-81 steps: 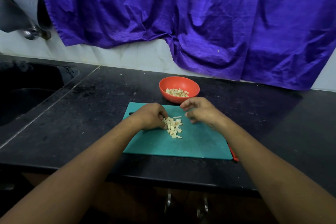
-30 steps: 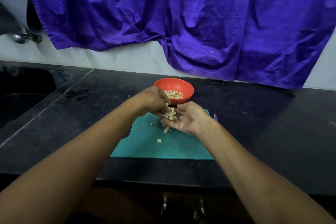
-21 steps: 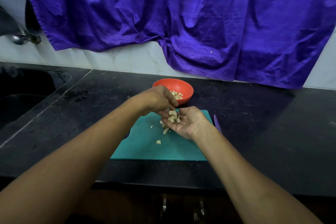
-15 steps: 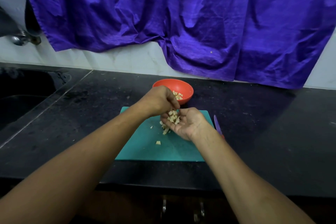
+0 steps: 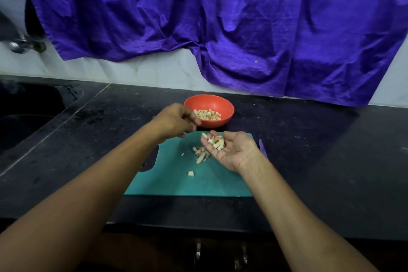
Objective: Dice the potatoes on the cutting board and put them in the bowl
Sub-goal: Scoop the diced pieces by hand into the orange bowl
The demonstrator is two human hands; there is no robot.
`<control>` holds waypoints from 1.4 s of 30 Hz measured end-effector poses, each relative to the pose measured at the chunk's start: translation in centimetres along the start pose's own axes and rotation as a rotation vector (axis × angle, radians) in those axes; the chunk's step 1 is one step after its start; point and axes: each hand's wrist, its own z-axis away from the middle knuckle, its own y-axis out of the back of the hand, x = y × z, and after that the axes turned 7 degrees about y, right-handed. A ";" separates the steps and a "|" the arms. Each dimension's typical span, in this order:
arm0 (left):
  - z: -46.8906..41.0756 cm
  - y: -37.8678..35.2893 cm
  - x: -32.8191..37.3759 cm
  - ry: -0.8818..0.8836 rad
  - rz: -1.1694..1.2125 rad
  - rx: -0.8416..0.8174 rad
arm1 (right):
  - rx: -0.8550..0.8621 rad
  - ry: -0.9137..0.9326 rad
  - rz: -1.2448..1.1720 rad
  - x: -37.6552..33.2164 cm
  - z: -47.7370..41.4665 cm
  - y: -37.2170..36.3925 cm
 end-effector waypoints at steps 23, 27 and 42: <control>-2.1 -1.5 -5.9 0.105 -0.174 -0.022 | 0.010 0.623 1.186 -6.7 -7.8 -9.4; -1.9 -1.7 -5.9 0.095 -0.176 0.004 | -0.045 0.623 1.258 -6.8 -6.6 -8.4; 1.8 -0.6 -5.0 -0.054 -0.038 0.185 | -0.228 0.747 1.051 -3.4 -2.3 -2.6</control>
